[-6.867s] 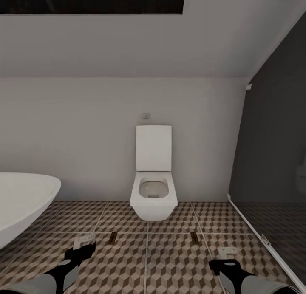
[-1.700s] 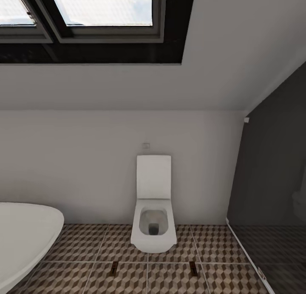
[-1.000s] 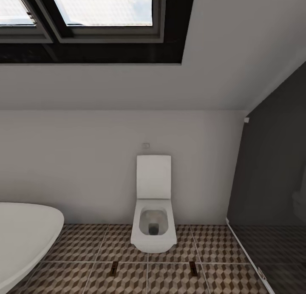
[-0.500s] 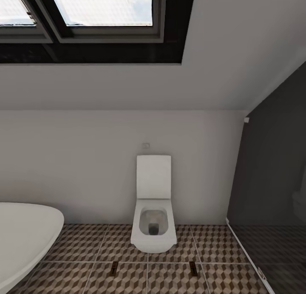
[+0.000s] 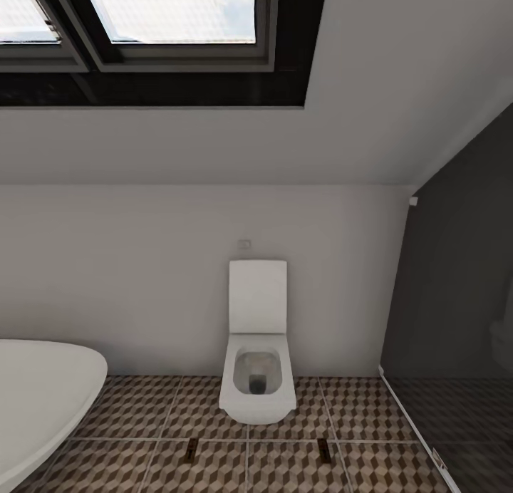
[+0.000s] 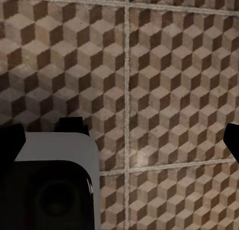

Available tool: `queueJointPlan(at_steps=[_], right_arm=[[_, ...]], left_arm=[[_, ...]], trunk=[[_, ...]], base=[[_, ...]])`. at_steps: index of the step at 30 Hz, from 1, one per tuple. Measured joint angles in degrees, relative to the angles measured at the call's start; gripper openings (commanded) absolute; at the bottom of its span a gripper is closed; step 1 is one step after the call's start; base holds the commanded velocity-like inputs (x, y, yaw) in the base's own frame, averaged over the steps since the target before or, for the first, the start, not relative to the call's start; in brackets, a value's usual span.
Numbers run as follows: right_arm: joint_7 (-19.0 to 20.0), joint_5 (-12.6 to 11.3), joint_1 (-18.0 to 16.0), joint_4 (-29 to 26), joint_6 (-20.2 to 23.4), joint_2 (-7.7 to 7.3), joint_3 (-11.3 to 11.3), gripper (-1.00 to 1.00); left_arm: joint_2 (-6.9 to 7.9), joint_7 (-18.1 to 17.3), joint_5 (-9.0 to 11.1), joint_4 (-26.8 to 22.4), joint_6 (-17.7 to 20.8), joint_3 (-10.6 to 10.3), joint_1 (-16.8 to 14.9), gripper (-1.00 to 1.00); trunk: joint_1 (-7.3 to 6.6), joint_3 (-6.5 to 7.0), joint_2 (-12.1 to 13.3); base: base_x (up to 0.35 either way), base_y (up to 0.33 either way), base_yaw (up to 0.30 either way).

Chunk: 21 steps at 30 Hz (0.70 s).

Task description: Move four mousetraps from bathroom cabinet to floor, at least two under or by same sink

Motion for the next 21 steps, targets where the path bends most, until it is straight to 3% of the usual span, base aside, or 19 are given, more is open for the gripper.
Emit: queueJointPlan(at_steps=[21], right_arm=[[0.0, 0.1, 0.0, 0.0, 0.0, -0.01, -0.1, 1.0]], left_arm=[[0.05, 0.0, -0.1, 0.0, 0.0, -0.3, 0.0, 1.0]], trunk=[[0.0, 0.0, 0.0]], base=[[0.0, 0.0, 0.0]])
